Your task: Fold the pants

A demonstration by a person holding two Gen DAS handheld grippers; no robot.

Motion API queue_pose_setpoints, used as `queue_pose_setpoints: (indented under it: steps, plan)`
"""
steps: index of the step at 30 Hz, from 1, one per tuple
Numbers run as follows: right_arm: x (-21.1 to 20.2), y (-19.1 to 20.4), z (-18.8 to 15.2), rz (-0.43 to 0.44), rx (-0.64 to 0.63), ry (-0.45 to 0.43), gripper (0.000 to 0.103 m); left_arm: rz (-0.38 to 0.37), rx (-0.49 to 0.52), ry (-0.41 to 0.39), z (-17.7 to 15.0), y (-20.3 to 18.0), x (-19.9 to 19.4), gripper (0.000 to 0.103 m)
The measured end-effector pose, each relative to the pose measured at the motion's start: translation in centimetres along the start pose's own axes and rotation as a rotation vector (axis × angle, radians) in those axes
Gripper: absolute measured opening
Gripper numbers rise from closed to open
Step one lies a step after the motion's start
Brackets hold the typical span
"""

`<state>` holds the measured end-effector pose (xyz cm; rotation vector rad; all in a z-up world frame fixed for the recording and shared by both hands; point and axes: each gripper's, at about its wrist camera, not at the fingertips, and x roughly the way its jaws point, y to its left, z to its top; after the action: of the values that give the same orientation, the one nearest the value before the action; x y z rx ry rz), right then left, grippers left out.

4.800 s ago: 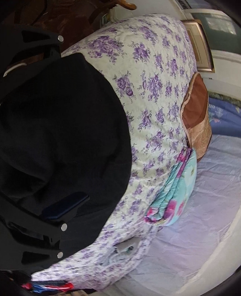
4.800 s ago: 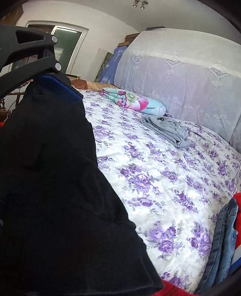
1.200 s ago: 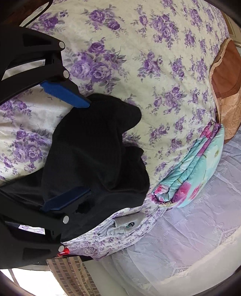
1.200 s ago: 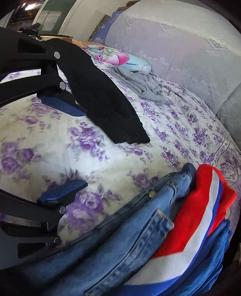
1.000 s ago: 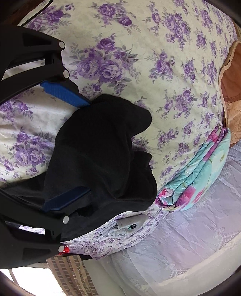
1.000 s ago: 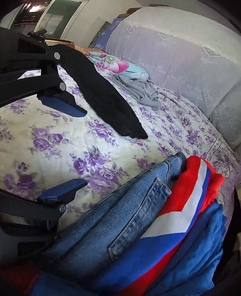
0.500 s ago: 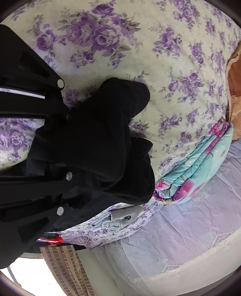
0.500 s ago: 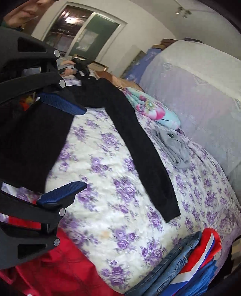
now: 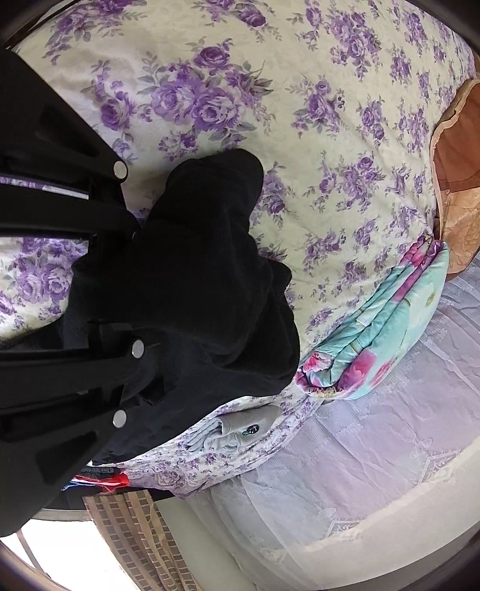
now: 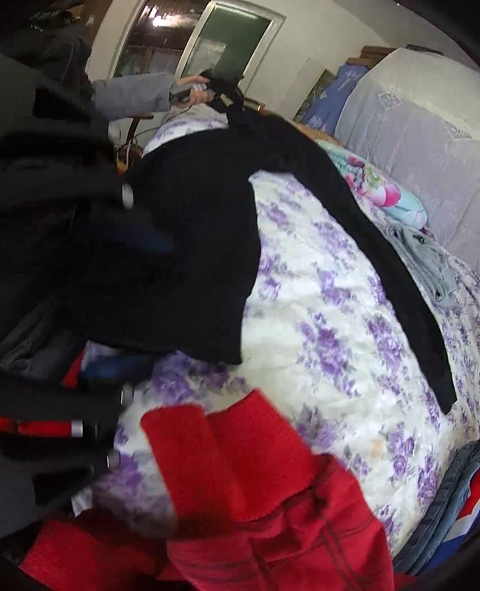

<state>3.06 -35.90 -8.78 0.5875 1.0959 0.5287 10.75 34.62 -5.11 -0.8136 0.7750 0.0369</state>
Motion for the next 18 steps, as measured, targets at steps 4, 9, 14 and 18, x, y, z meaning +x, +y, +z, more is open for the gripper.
queue_pose_setpoints:
  steps: [4,9,14,18]
  plan:
    - [-1.7,3.9,4.8,0.026,-0.139,-0.112,0.009,-0.015,-0.001,-0.018,0.2,-1.0,-1.3,0.012]
    - [-9.5,5.1,12.5,-0.047,-0.229,-0.378,0.005,-0.047,0.037,-0.04,-0.2,-3.5,-4.9,0.012]
    - [-11.7,-3.6,15.1,-0.178,-0.048,-0.399,0.005,-0.04,-0.004,0.042,-3.2,-2.6,-5.6,0.013]
    - [-7.6,-10.6,14.4,-0.282,0.088,-0.255,0.009,0.022,-0.092,0.18,-4.7,0.7,-2.5,0.047]
